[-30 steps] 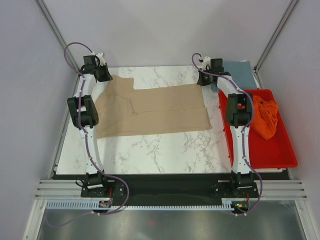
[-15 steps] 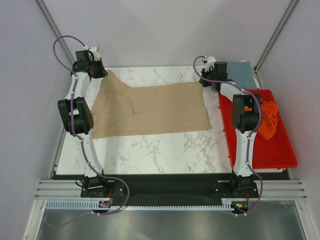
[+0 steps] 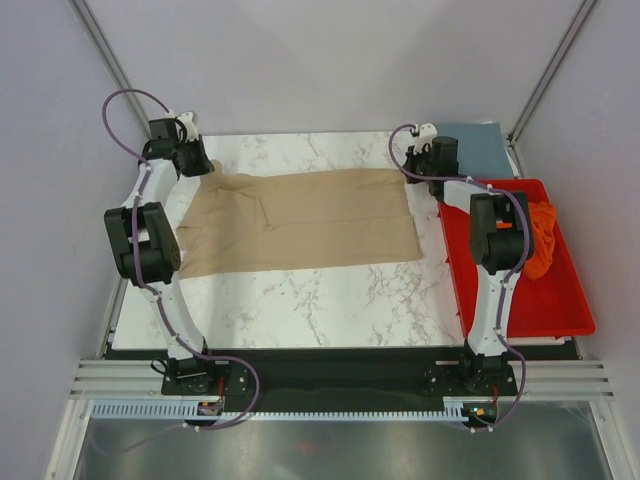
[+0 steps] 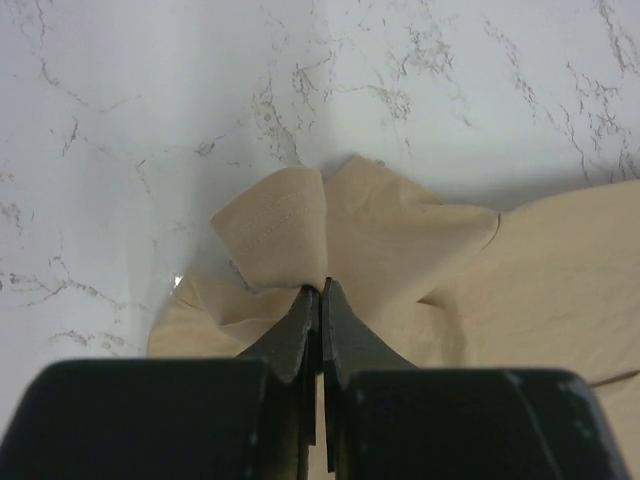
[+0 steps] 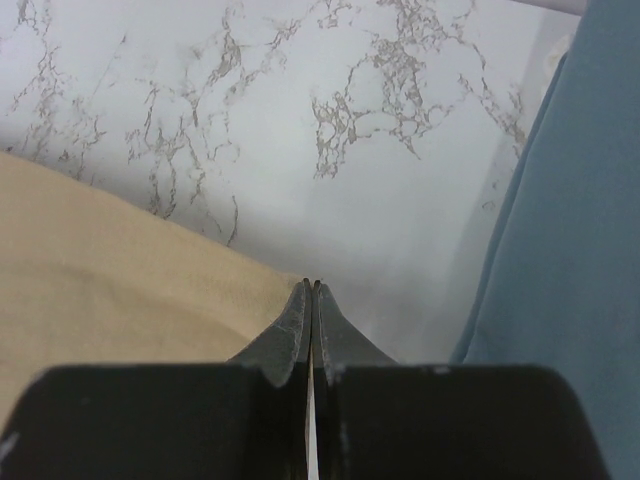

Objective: Fold and stack the t-shirts
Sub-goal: Fold the tshirt

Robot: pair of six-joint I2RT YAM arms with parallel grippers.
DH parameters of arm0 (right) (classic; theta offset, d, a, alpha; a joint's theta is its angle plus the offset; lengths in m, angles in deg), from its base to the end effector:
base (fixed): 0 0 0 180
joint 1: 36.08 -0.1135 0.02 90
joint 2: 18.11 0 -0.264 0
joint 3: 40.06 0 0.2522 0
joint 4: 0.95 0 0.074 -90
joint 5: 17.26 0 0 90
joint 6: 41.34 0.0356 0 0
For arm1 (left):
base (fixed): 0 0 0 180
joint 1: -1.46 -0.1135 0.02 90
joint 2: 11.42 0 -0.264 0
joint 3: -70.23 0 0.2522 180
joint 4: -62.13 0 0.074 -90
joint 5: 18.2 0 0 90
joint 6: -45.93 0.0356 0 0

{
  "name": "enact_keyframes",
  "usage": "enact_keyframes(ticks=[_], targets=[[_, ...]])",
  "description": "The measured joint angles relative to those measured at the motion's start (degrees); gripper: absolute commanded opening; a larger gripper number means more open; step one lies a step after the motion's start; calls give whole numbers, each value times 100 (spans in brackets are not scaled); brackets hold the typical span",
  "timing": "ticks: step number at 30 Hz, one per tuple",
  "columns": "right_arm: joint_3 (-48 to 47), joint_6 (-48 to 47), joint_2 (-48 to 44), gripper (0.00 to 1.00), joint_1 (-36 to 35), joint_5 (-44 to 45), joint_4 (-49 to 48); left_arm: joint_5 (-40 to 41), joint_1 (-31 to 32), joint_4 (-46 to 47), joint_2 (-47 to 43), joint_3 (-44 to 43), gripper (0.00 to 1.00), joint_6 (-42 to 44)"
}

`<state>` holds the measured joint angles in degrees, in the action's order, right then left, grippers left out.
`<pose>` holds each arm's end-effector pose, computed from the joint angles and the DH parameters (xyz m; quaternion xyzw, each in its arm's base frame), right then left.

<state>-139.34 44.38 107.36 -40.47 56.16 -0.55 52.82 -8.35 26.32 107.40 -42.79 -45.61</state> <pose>0.4940 0.0481 0.1688 -0.1392 0.8337 0.1232 0.5199 0.4736 0.0701 0.2478 -0.0217 0.9019 -0.1209 0.4140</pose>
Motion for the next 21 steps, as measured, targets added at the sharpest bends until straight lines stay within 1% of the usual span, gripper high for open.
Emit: enact_keyframes(ticks=[13,21], targets=[[1193,160,-920,0,0,306,-407,317,-9,341,-1180,1408,2,20],[1888,343,-1292,0,0,470,-586,525,-39,398,-1572,2157,2,7]])
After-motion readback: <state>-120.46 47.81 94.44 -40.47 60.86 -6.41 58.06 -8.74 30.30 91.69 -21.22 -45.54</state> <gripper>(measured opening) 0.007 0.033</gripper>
